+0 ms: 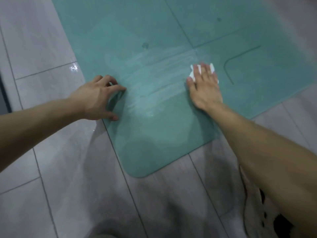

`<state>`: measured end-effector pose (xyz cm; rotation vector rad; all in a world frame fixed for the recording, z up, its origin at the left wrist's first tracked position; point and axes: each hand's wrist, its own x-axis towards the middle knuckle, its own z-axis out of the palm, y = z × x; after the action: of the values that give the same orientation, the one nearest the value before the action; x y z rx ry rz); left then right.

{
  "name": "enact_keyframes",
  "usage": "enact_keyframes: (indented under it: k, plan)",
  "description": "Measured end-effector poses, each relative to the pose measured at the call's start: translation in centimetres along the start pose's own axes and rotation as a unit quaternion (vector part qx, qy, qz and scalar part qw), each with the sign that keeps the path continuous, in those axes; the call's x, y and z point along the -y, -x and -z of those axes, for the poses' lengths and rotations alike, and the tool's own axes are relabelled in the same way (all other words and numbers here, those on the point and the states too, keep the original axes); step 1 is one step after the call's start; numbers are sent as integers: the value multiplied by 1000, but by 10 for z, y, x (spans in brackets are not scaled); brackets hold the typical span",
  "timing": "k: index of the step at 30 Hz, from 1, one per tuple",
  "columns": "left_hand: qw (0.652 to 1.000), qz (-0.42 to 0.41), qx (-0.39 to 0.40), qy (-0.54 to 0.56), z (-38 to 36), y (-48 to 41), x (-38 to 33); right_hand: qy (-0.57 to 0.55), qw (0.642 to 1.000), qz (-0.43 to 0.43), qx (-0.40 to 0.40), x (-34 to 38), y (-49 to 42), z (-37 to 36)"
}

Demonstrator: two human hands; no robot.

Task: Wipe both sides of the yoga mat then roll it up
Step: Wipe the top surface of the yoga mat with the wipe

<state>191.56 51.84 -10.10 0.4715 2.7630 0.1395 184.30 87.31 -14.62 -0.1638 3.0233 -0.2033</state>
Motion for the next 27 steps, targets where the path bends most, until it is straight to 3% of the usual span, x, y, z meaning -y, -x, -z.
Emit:
enact_keyframes:
  k: [2,3,5,7,9,11,13,15,16,18,20,23,25,27]
  plan:
    - [1000,4,5,0,4,-3,-3,-10,997,-74,-1,3,1,2]
    - [1000,11,11,1,7,-4,-5,-18,999,-47,-9,26,13,-4]
    - [999,32,22,0,11,-9,-11,-19,993,112,10,84,51,-19]
    - [998,49,28,-15,12,-14,-16,-9,956,289,50,124,89,-34]
    - [997,61,37,-28,15,-17,-19,-15,934,353,57,115,91,-30]
    - [996,60,51,-31,17,-17,-21,-34,966,257,23,68,63,-19]
    - [996,59,55,-36,19,-14,-22,-13,998,53,11,2,31,-1]
    - [996,58,58,-42,21,-12,-25,-14,997,-81,11,-31,24,11]
    - [995,59,61,-46,23,-12,-26,-17,995,-97,4,-21,32,9]
    - [995,59,70,-48,25,-15,-34,-28,1000,3,2,36,68,-8]
    - [996,47,72,-24,27,-18,-48,-24,982,184,32,97,110,-25]
    - [996,7,82,-21,21,-20,-68,-15,946,320,60,100,128,-27]
    - [995,-5,88,-46,16,-18,-72,-3,962,266,57,51,103,-14]
    - [995,-11,78,-64,13,-15,-68,11,993,107,50,-7,75,3]
